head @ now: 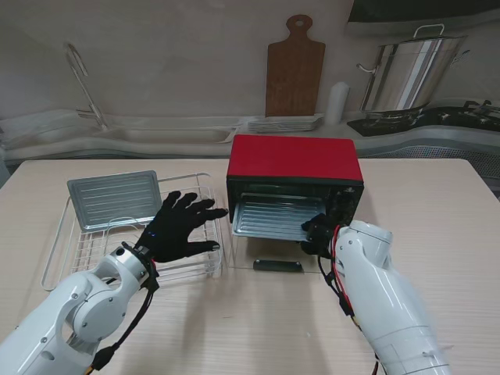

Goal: Slide the trays into the oven

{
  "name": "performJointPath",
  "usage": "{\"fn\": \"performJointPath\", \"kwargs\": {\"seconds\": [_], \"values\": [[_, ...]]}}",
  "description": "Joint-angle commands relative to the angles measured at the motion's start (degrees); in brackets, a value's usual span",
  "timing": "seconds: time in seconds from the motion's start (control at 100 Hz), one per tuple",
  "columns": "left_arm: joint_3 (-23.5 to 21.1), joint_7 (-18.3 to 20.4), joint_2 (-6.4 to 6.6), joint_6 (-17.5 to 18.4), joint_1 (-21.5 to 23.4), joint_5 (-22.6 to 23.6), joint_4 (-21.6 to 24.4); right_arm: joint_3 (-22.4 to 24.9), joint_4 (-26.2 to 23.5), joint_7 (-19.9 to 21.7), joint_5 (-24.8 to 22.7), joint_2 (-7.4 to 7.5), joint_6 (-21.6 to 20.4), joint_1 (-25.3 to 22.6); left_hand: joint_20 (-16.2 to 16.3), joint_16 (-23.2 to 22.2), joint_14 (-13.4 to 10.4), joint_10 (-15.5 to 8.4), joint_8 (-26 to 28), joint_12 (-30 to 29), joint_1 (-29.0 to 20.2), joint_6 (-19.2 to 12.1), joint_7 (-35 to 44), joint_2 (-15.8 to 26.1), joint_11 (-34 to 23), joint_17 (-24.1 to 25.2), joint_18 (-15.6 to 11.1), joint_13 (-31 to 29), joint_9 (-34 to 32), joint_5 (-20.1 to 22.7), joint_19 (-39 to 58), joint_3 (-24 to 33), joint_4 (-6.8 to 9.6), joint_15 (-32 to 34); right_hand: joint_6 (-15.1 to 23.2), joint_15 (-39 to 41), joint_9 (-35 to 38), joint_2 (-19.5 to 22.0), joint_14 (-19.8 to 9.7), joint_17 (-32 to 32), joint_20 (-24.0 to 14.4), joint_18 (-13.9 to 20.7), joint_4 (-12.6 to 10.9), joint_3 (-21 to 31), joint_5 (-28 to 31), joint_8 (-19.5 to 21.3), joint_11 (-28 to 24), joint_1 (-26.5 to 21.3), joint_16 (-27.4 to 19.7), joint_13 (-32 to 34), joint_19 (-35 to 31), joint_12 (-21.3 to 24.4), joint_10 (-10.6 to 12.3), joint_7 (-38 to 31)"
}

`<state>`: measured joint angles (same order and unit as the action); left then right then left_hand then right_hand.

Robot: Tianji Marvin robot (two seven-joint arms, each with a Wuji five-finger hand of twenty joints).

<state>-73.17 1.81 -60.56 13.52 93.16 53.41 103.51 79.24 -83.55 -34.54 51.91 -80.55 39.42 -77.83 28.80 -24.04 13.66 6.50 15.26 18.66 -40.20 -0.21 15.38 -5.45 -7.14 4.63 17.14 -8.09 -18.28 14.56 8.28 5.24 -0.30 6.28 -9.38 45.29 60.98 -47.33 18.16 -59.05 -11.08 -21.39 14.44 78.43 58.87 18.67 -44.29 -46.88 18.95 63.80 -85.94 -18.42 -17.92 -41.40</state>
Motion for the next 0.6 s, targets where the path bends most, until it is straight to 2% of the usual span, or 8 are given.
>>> {"fn": "performJointPath", "kwargs": {"seconds": [0.0,0.59], "values": [[-0.02,0.98,-0.15,-0.26,0.31,0.02,0.69,0.09,-1.05,1.28,-0.09,-0.2,-0.78,-0.15,-0.74,0.79,-1.27,-0.48,0.66,-0.71,-0.81,-1.11,0.09,2.67,-0.01,0.74,-1.2,2.12,1.89,-1.43,-2.85,-1.88,1.18,-1.06,3.47,2.03,0.18,2.27,2.68,-2.53,-0.71,5.89,-0.11,5.1,0.44,-0.55,-0.14,-5.23,0.62,5.38,-1.83,-0.23,-1.55,-1.2],[-0.25,0.79,-0.19,-0.37,0.61,0.1,0.93,1.62,-2.16,3.65,-1.2,0.16,1.12,-0.68,-0.73,0.79,-1.38,-0.42,0.81,-0.75,-0.91,-1.03,0.16,2.62,0.02,0.74,-1.19,2.15,1.96,-1.38,-2.84,-1.85,1.19,-1.06,2.75,6.41,0.74,1.68,3.32,-3.71,-3.96,6.69,0.14,5.26,0.33,-1.16,-1.75,-5.58,2.64,6.02,-6.1,-0.64,-2.1,-1.65]]}}
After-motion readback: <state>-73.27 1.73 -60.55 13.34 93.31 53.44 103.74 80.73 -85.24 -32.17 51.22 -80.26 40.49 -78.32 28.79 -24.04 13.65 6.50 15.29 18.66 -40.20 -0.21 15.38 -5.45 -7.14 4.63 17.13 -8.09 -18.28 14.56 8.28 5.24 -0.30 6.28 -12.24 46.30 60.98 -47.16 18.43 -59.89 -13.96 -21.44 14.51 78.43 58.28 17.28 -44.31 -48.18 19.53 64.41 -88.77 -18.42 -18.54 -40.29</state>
